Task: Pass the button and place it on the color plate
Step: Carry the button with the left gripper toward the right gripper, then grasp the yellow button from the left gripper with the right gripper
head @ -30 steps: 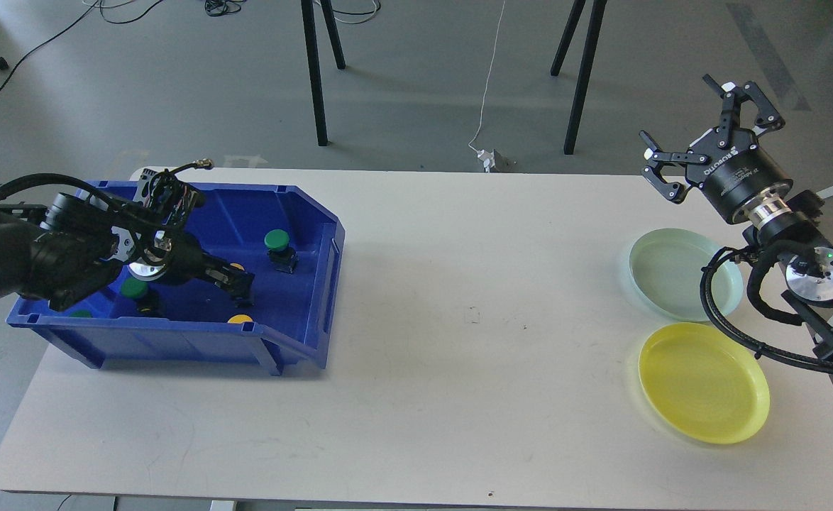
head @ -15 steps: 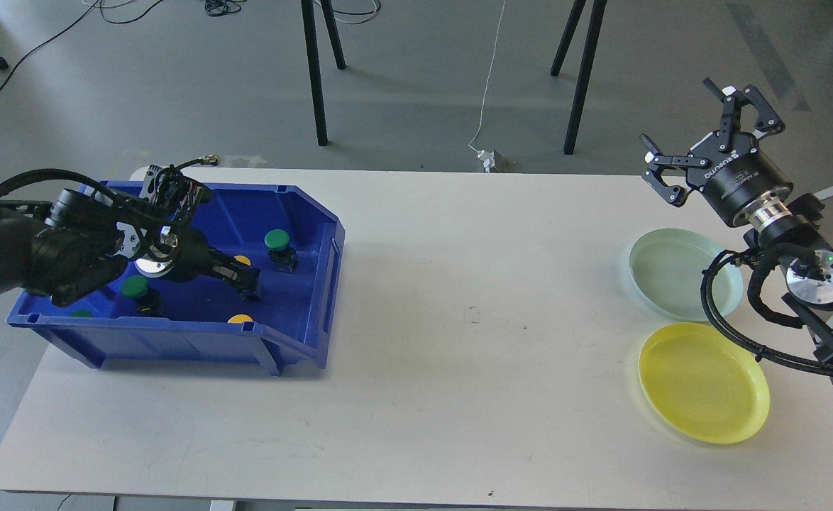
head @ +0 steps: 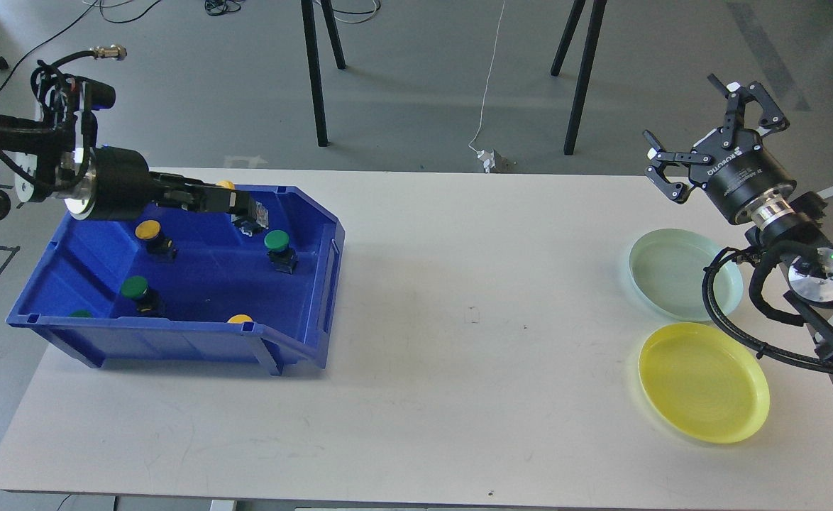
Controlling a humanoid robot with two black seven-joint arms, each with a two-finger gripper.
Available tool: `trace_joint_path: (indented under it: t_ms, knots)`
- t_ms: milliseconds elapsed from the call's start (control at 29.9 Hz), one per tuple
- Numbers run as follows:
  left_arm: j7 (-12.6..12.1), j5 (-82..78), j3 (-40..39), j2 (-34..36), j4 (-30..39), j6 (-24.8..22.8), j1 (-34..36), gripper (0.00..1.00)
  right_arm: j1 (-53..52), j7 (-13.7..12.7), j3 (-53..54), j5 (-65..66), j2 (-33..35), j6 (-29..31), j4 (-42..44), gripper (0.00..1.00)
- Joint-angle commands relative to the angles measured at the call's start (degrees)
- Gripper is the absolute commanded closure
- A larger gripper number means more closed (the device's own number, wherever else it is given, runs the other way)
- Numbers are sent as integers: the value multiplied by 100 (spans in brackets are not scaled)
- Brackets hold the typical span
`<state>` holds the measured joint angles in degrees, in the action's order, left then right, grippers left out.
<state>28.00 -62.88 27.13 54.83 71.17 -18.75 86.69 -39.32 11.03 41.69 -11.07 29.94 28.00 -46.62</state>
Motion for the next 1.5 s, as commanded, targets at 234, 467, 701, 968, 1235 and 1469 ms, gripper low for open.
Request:
trace_joint_path:
  t_ms: [234,467,701,968,1235,1469]
  knots:
    - [0,2612,-1632,-778,1075,424,-451,93,12,-4,-257,183,346,0,-189,1]
    - [0,3151,-1720,-2941,127,1225,-1057,92,424,13,-399,1072,723,0,-1260,1]
    - [0,3098,-2309,-3559,-630,1190,-1884,92,645,5,-407,1195,1102,0,-2870,1]
    - [0,3089,-2318,-3594,-630,1225,-1884,91,645,-57,-487,1274,874,0,-3169,1]
    - [0,3080,-2309,-3611,-622,1225,-1884,91,566,-48,-487,1266,821,0,-3319,1]
    - [0,3080,-2309,-3611,-622,1216,-1884,91,548,-31,-487,1266,628,0,-3310,1]
